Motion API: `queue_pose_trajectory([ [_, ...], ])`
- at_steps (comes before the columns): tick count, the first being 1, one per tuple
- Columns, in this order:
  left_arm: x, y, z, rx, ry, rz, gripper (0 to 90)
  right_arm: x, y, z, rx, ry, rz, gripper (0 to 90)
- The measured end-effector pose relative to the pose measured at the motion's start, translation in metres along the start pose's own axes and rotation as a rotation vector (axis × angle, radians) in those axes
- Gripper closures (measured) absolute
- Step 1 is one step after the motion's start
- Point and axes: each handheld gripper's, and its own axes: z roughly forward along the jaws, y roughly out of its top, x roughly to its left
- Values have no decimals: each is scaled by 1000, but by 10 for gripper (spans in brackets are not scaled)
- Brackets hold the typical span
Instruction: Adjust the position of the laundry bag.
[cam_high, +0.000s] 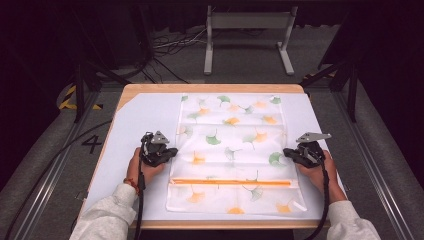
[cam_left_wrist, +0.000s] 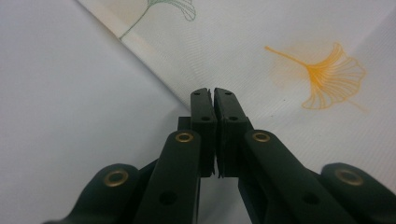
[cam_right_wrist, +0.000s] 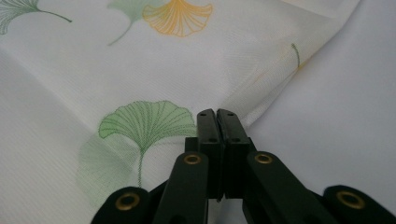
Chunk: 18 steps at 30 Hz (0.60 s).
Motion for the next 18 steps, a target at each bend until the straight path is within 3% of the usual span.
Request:
queue_pose_trajectory([
  [18,-1,-6,-7,14,-23,22,877,8,-1,-5,17,19,-46,897],
])
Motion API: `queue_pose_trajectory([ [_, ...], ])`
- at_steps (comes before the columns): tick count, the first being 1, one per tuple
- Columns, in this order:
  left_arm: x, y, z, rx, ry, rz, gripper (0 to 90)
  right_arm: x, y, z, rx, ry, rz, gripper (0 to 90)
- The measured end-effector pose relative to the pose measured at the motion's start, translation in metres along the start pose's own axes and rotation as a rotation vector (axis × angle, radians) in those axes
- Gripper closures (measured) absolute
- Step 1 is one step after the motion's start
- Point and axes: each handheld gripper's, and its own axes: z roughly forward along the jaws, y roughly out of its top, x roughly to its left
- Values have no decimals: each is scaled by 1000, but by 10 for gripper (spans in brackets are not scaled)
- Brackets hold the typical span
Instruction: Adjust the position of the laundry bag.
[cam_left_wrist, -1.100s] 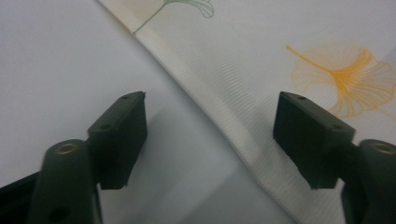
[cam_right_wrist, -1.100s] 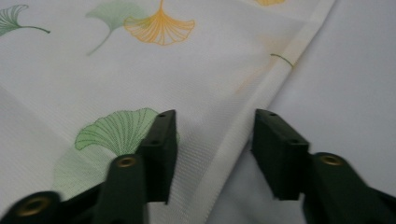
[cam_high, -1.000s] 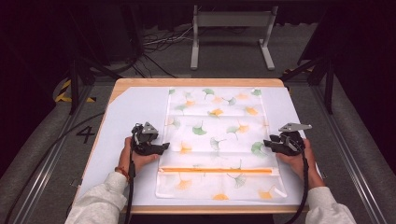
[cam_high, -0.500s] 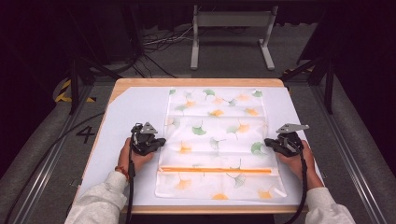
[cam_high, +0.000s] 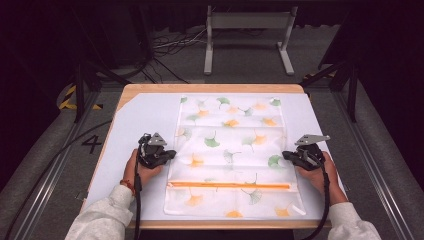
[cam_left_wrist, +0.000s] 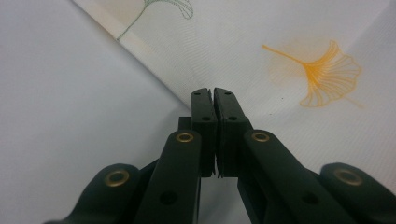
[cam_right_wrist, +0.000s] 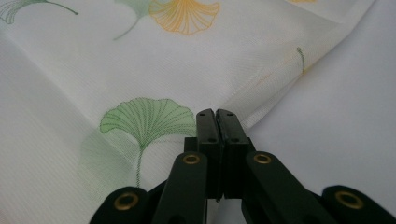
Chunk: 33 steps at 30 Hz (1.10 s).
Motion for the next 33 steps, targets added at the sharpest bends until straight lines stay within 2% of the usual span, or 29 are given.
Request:
queue_pose_trajectory([
  [12,-4,-4,-5,7,6,19,877,5,1,0,9,-10,-27,895],
  [16,-6,-6,-7,12,-5,15,877,5,1,0,8,-9,-28,893],
  [24,-8,-8,-9,21,-8,44,877,6,1,-1,13,-6,-33,893],
  [28,-8,-9,-9,12,-13,47,872,5,0,-1,7,1,-33,885],
  [33,-7,-10,-14,-13,3,49,830,4,0,-1,4,-11,-30,829],
])
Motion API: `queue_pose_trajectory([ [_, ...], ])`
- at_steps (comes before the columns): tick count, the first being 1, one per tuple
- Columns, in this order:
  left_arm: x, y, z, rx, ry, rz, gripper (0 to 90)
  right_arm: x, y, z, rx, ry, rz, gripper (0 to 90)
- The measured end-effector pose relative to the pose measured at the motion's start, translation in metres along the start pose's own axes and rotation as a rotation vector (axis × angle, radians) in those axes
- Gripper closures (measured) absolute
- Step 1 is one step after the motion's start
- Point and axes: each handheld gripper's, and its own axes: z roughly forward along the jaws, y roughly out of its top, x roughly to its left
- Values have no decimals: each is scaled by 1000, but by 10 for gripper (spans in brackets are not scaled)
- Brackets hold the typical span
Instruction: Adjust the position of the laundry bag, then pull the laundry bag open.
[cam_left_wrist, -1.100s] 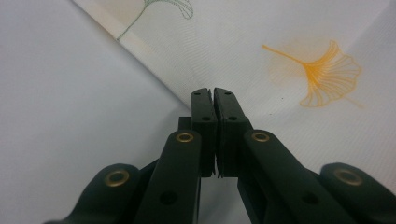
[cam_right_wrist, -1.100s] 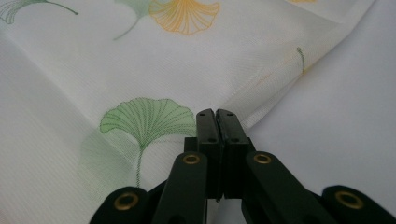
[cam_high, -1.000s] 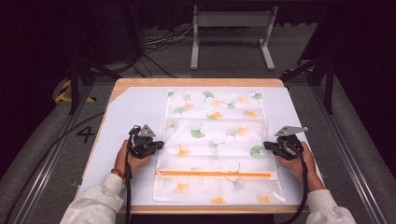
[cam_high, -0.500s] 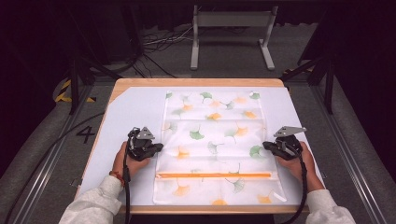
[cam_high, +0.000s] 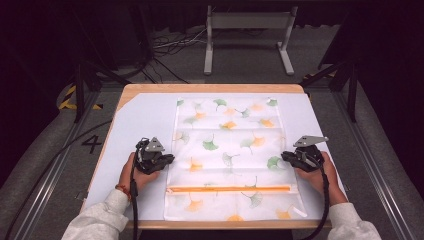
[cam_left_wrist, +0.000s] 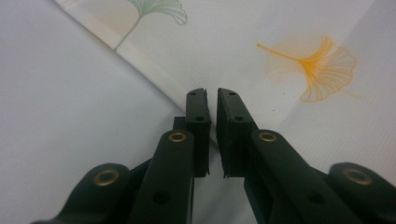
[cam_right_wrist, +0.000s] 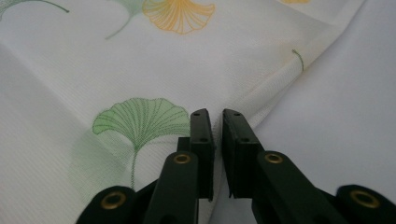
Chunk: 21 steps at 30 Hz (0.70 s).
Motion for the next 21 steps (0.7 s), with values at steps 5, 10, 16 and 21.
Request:
queue_pose_trajectory([
  [5,2,-2,-14,-49,27,-8,772,1,1,-5,-18,-4,-3,796],
  [10,3,-6,-31,-96,73,-1,696,3,4,-12,-43,-3,-15,774],
  [16,-1,-14,-51,-158,89,10,627,8,8,-19,-66,10,-28,735],
  [21,-7,-24,-61,-164,108,27,532,15,15,-23,-81,24,-56,700],
])
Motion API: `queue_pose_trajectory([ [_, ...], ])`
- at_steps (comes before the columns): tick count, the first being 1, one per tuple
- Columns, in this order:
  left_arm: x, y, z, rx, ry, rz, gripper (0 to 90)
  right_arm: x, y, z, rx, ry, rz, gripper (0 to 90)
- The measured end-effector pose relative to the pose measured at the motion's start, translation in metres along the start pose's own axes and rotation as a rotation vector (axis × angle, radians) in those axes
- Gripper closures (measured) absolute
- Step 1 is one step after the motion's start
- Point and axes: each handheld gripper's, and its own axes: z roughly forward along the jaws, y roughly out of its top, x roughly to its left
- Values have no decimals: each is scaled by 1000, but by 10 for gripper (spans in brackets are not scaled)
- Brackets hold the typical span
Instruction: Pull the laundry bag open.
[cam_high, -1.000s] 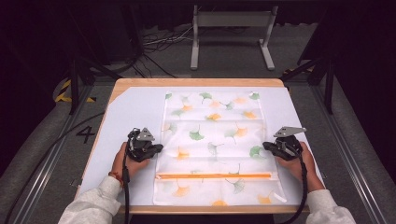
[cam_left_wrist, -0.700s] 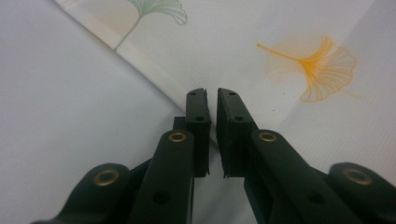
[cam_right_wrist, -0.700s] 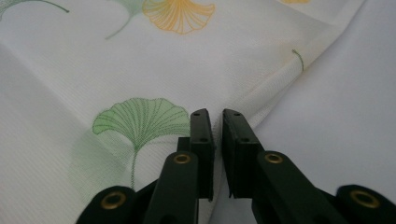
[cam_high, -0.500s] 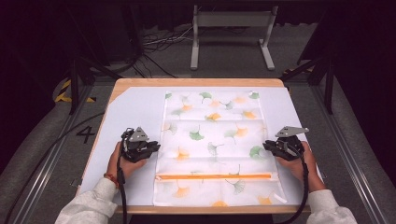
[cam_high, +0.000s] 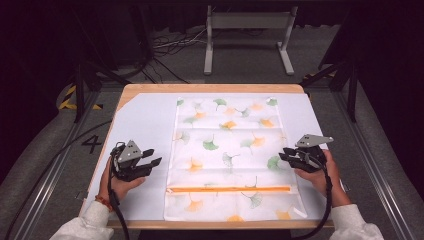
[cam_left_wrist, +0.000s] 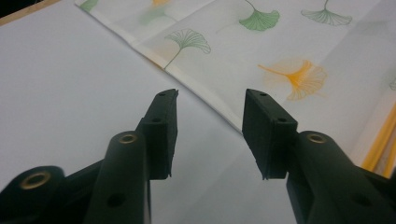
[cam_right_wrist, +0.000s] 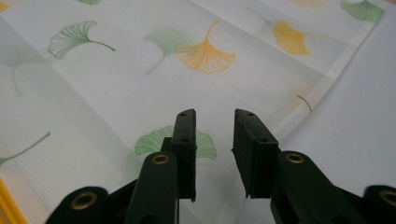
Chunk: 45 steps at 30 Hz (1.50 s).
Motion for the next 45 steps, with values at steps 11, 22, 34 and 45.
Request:
queue_pose_trajectory([
  [11,-10,-14,-17,2,-2,12,422,17,9,-4,-17,27,-33,651],
  [22,-27,-33,-32,27,-26,16,408,50,26,-7,-43,93,-111,652],
  [34,-43,-44,-40,28,-169,4,684,95,55,5,-37,200,-225,654],
  [45,-78,-41,-24,112,-271,91,881,144,87,34,-16,323,-309,652],
])
